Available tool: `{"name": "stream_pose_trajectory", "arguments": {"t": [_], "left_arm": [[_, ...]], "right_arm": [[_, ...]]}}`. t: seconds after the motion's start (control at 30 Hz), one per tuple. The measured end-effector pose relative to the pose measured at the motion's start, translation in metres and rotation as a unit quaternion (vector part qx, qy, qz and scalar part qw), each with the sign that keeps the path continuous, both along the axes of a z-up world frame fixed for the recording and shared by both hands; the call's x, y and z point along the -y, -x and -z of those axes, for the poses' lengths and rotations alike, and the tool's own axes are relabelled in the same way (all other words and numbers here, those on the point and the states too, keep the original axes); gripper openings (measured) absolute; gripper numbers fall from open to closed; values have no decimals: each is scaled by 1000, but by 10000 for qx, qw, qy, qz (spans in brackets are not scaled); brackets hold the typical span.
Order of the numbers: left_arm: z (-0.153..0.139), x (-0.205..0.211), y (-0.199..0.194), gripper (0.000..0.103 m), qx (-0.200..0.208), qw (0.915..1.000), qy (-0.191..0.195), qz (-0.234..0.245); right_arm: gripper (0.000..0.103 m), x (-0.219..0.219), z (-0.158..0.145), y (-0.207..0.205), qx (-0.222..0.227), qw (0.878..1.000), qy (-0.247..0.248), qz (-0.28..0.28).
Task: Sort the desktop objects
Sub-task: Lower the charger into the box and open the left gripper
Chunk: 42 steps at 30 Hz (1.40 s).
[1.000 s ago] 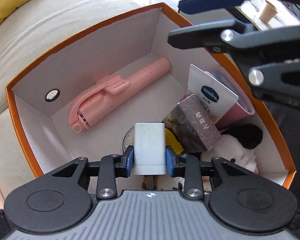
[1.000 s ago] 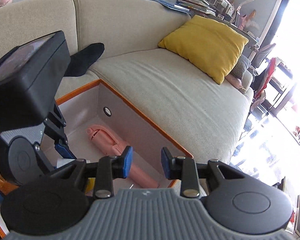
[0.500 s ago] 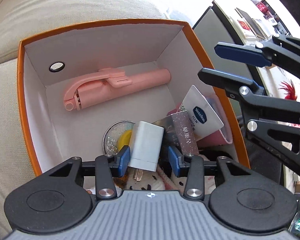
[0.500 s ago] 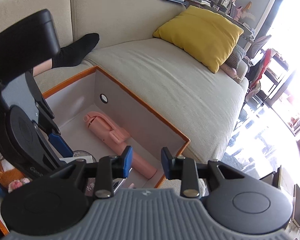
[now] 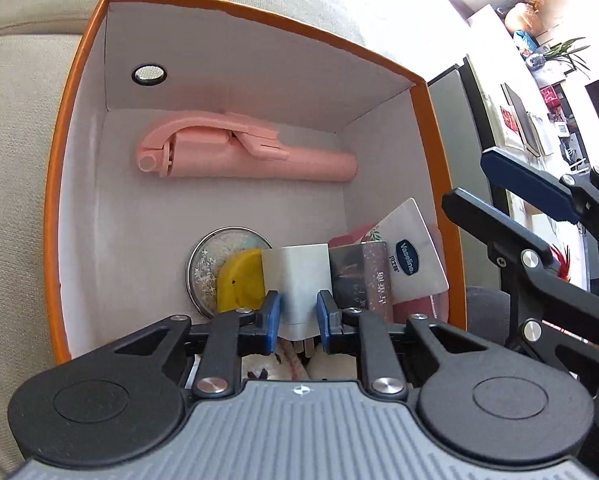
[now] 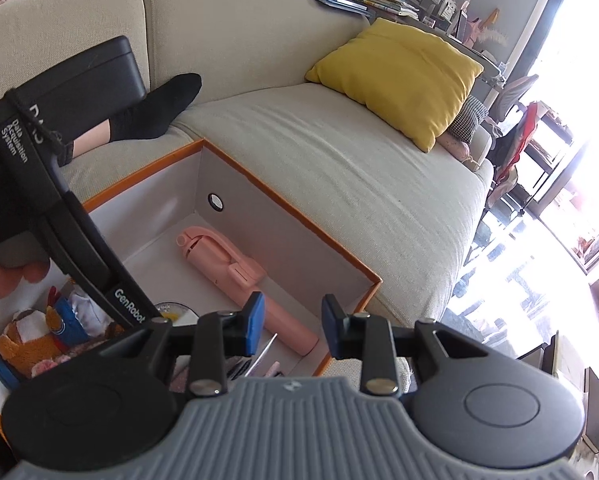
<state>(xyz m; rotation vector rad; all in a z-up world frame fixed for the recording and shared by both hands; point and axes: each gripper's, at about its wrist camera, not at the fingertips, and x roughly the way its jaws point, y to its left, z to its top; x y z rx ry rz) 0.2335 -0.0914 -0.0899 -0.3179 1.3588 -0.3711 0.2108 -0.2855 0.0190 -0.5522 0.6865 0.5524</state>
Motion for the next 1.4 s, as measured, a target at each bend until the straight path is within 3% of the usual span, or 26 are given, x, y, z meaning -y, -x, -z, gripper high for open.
{"name": "stream_pose_trajectory", "arguments": {"t": [0.2, 0.4, 0.47, 0.77, 0.9, 0.97, 1.0, 1.07, 1.23, 1.4], "left_arm": [[-8, -3, 4, 22, 145, 9998, -24, 113], [-40, 13, 23, 22, 953, 9928, -367, 630], [-51, 15, 32, 22, 1266, 9879, -456, 769], [-102, 17, 83, 24, 2750, 9529, -914, 892], [-113, 9, 110, 36, 3164, 9381, -1125, 851], [-115, 2, 124, 47, 3280, 9339, -1175, 801], [-115, -1, 129, 58, 3335, 9323, -1183, 749], [-114, -6, 141, 61, 3453, 9286, -1189, 659], [-99, -13, 158, 82, 3481, 9283, -1249, 374], [-78, -12, 169, 83, 3406, 9269, -1559, 246]], "right_arm": [[33, -3, 2, 4, -145, 9999, 69, -62], [30, -7, 5, 9, -471, 9987, 175, 28], [25, -6, 4, 12, -614, 9979, 108, 170], [27, -9, -12, 48, -867, 9918, -376, 860], [28, -9, -13, 69, -1112, 9820, -817, 1289], [34, -10, -13, 81, -1143, 9776, -990, 1462], [35, -11, -13, 86, -1132, 9761, -1067, 1519], [38, -13, -13, 96, -1060, 9743, -1137, 1629], [46, -20, -8, 117, -948, 9687, -1311, 1881], [50, -26, 3, 130, -1031, 9622, -1469, 2047]]}}
